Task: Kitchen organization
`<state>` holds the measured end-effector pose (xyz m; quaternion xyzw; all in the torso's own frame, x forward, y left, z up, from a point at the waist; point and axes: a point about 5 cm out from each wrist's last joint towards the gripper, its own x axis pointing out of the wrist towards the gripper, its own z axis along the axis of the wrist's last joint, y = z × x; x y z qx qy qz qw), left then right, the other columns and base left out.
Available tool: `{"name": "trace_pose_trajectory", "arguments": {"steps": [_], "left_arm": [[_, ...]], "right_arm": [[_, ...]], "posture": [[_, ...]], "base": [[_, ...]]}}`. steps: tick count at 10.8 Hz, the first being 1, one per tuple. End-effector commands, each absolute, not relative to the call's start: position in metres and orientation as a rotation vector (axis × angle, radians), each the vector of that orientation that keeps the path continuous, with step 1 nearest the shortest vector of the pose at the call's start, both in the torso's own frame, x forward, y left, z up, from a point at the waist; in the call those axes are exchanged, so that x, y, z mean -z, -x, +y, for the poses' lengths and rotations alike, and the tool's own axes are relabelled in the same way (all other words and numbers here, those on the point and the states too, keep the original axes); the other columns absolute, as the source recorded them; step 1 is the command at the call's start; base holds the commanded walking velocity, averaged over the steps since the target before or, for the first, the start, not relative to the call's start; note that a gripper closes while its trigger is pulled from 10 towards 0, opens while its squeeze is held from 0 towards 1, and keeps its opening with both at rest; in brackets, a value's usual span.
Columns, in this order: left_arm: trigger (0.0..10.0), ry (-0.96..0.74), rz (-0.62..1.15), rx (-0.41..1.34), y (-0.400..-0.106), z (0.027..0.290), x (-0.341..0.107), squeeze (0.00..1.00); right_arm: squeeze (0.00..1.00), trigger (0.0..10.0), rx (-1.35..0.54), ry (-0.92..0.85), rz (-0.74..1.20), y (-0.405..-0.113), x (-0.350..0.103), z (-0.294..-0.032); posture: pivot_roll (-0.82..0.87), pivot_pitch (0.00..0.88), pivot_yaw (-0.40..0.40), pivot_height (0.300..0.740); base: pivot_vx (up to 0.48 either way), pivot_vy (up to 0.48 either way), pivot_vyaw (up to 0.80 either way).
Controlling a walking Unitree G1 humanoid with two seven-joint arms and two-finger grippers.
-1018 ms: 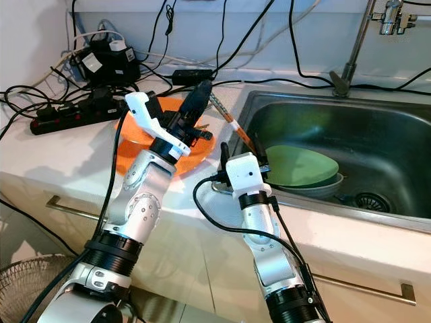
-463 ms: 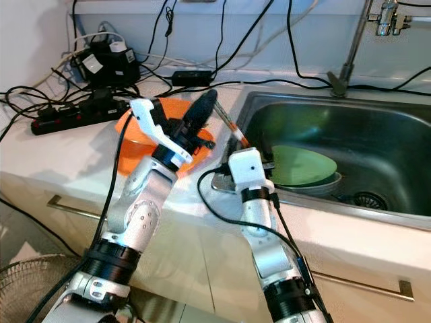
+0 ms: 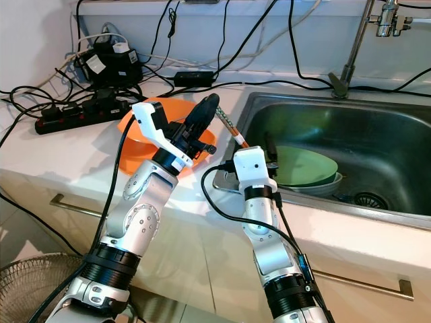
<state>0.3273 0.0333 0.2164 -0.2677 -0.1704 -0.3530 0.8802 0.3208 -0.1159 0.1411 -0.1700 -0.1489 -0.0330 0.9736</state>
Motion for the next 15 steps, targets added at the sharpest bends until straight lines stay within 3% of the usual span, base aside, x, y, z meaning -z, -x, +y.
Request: {"name": "trace_pose_trajectory", "arguments": {"steps": [1, 2, 12, 13, 15], "left_arm": [[10.0, 0.586, -0.370, 0.735, -0.3239, 0.0296, -0.2205, 0.00], [10.0, 0.588, -0.370, 0.730, -0.3240, 0.0300, -0.2207, 0.00], [10.0, 0.588, -0.366, 0.720, -0.3250, 0.0307, -0.2219, 0.00], [10.0, 0.591, -0.359, 0.725, -0.3247, 0.0296, -0.2211, 1.00], [10.0, 0.593, -0.356, 0.729, -0.3248, 0.0293, -0.2213, 1.00]], "right_arm": [[0.00, 1.9, 0.093, 0.339, -0.279, -0.3236, -0.1400, -0.1211], [0.00, 0.1, 0.092, 0.337, -0.279, -0.3237, -0.1397, -0.1214], [0.00, 0.0, 0.093, 0.337, -0.274, -0.3239, -0.1390, -0.1229], [0.00, 0.0, 0.095, 0.337, -0.273, -0.3237, -0.1386, -0.1234], [0.00, 0.0, 0.098, 0.339, -0.271, -0.3241, -0.1385, -0.1241]], "posture": [[0.03, 0.000, 0.118, 0.740], [0.03, 0.000, 0.118, 0.740], [0.04, 0.000, 0.117, 0.740], [0.04, 0.000, 0.118, 0.740], [0.04, 0.000, 0.118, 0.740]], "base": [[0.000, 0.000, 0.00], [0.000, 0.000, 0.00], [0.000, 0.000, 0.00], [0.000, 0.000, 0.00], [0.000, 0.000, 0.00]]}}
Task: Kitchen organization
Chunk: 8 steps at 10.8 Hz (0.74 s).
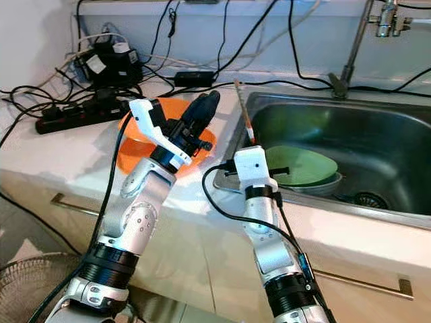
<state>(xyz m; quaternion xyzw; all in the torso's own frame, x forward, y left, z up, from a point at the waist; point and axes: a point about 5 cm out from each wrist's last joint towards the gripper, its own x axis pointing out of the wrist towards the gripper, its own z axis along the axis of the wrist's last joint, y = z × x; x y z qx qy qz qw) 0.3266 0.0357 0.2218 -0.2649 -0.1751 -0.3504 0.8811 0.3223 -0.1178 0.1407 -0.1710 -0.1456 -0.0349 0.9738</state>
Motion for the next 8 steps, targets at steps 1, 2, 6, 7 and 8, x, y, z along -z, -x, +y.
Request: {"name": "trace_pose_trajectory", "arguments": {"steps": [1, 2, 6, 7, 8], "left_arm": [[10.0, 0.597, -0.356, 0.743, -0.324, 0.029, -0.222, 1.00], [10.0, 0.597, -0.356, 0.745, -0.324, 0.029, -0.222, 1.00], [10.0, 0.351, -0.292, 0.682, -0.333, 0.042, -0.198, 0.00], [10.0, 0.305, -0.273, 0.682, -0.332, 0.046, -0.189, 0.00], [10.0, 0.277, -0.269, 0.672, -0.331, 0.050, -0.182, 0.00]], "right_arm": [[0.00, 0.0, 0.108, 0.343, -0.262, -0.325, -0.138, -0.126], [0.00, 0.0, 0.112, 0.344, -0.259, -0.326, -0.138, -0.127], [0.00, 10.0, 0.184, 0.305, -0.272, -0.340, -0.154, -0.143], [0.00, 10.0, 0.198, 0.292, -0.274, -0.344, -0.158, -0.148], [0.00, 10.0, 0.212, 0.270, -0.278, -0.348, -0.162, -0.153]], "posture": [[0.04, 0.000, 0.117, 0.740], [0.04, 0.000, 0.117, 0.740], [0.04, 0.000, 0.117, 0.740], [0.04, 0.000, 0.115, 0.740], [0.04, 0.000, 0.113, 0.740]], "base": [[0.000, 0.000, 0.00], [0.000, 0.000, 0.00], [0.000, 0.000, 0.00], [0.000, 0.000, 0.00], [0.000, 0.000, 0.00]]}}
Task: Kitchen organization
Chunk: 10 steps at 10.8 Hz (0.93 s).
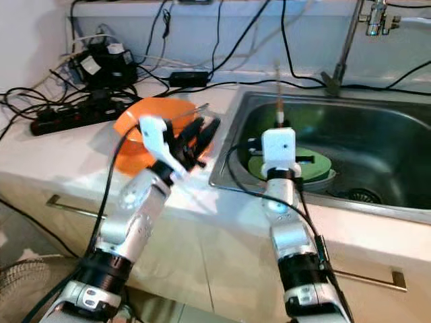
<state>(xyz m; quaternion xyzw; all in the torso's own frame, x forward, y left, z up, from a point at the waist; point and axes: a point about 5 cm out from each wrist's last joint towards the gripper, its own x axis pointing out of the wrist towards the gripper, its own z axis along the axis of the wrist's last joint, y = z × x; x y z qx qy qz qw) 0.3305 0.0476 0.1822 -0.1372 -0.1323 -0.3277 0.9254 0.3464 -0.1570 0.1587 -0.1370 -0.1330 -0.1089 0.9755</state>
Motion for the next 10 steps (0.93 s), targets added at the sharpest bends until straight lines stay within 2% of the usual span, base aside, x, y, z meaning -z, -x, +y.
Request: {"name": "trace_pose_trajectory", "arguments": {"steps": [1, 5, 10], "left_arm": [[10.0, 0.220, -0.264, 0.663, -0.330, 0.054, -0.173, 0.00], [10.0, 0.125, -0.182, 0.675, -0.323, 0.061, -0.141, 0.00], [10.0, 0.034, -0.079, 0.772, -0.313, 0.058, -0.117, 0.00]], "right_arm": [[0.00, 10.0, 0.221, 0.253, -0.276, -0.352, -0.165, -0.159], [0.00, 10.0, 0.208, 0.122, -0.128, -0.361, -0.143, -0.170], [0.00, 10.0, 0.197, 0.088, -0.046, -0.366, -0.131, -0.168]], "posture": [[0.04, 0.000, 0.111, 0.740], [0.04, 0.000, 0.109, 0.740], [0.04, 0.000, 0.110, 0.740]], "base": [[0.000, 0.000, 0.00], [0.000, 0.000, 0.00], [0.000, 0.000, 0.00]]}}
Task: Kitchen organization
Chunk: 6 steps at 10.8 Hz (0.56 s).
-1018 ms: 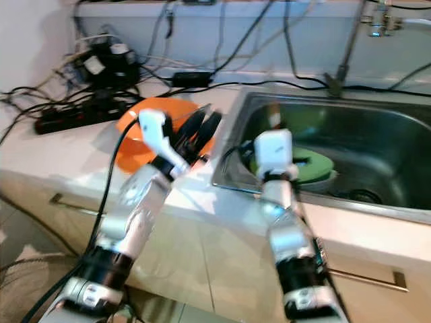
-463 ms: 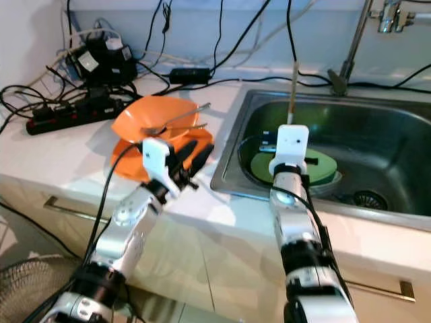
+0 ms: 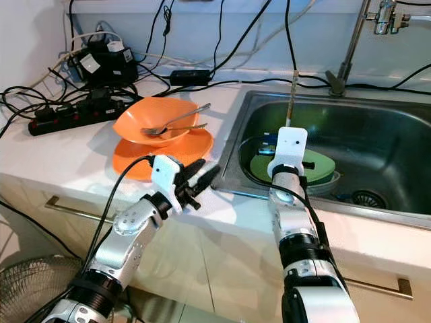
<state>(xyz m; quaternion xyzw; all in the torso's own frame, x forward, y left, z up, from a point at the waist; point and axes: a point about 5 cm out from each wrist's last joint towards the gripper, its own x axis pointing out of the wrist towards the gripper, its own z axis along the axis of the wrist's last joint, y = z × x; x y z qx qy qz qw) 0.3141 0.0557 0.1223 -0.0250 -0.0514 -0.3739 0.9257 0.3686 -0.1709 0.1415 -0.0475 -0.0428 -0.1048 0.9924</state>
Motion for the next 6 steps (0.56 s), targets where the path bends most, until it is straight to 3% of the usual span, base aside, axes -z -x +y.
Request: {"name": "trace_pose_trajectory", "arguments": {"steps": [1, 3, 4, 5, 6], "left_arm": [[10.0, 0.025, -0.072, 0.784, -0.3121, 0.0569, -0.1157, 0.00], [10.0, 0.016, -0.070, 0.786, -0.3121, 0.0568, -0.1151, 0.00], [10.0, 0.014, -0.071, 0.784, -0.3126, 0.0570, -0.1156, 0.00], [10.0, 0.011, -0.072, 0.783, -0.3130, 0.0570, -0.1161, 0.00], [10.0, 0.007, -0.074, 0.786, -0.3132, 0.0569, -0.1165, 0.00]], "right_arm": [[0.00, 10.0, 0.191, 0.089, -0.034, -0.3664, -0.1288, -0.1678], [0.00, 10.0, 0.176, 0.096, 0.006, -0.3656, -0.1211, -0.1656], [0.11, 10.0, 0.172, 0.094, 0.008, -0.3655, -0.1204, -0.1641], [0.86, 10.0, 0.169, 0.091, 0.005, -0.3658, -0.1207, -0.1628], [0.97, 10.0, 0.167, 0.091, 0.003, -0.3662, -0.1209, -0.1628]], "posture": [[0.04, 0.000, 0.111, 0.740], [0.04, 0.000, 0.110, 0.740], [0.05, 0.000, 0.109, 0.740], [0.05, 0.000, 0.109, 0.740], [0.05, 0.000, 0.108, 0.740]], "base": [[0.000, 0.000, 0.00], [0.000, 0.000, 0.00], [0.000, 0.000, 0.00], [0.000, 0.000, 0.00], [0.000, 0.000, 0.00]]}}
